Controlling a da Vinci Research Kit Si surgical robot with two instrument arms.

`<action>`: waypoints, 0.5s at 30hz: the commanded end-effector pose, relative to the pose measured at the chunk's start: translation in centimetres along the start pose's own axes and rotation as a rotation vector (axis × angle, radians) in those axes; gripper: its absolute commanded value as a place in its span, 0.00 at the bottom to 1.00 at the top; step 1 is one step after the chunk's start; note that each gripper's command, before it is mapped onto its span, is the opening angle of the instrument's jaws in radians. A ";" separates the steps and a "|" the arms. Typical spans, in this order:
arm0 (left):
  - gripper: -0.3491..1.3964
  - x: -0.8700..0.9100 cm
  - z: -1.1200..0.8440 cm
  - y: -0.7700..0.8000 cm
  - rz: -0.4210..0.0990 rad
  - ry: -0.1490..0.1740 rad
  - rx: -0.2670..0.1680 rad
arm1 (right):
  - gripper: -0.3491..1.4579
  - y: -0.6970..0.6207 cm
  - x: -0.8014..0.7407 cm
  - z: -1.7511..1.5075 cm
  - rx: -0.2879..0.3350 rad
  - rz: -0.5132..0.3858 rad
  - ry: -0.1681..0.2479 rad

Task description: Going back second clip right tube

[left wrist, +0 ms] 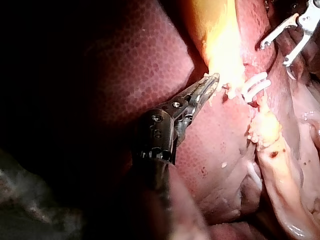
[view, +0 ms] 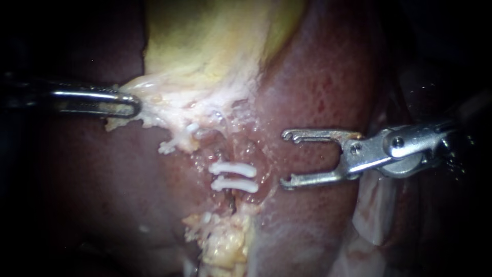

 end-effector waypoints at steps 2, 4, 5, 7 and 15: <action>0.00 -0.03 0.08 -0.03 0.003 0.000 0.001 | 0.47 0.00 -0.01 -0.01 0.001 -0.006 0.000; 0.00 -0.07 0.17 -0.04 0.005 -0.001 -0.003 | 0.47 0.00 -0.01 -0.03 0.002 -0.018 0.000; 0.00 -0.09 0.22 -0.05 0.006 0.001 -0.007 | 0.47 0.00 -0.01 -0.04 0.003 -0.018 0.001; 0.00 -0.13 0.31 -0.07 0.015 -0.006 -0.009 | 0.47 0.00 -0.01 -0.07 0.004 -0.024 0.001; 0.00 -0.24 0.50 -0.09 0.022 -0.020 -0.024 | 0.47 0.02 0.01 -0.15 0.006 -0.033 0.002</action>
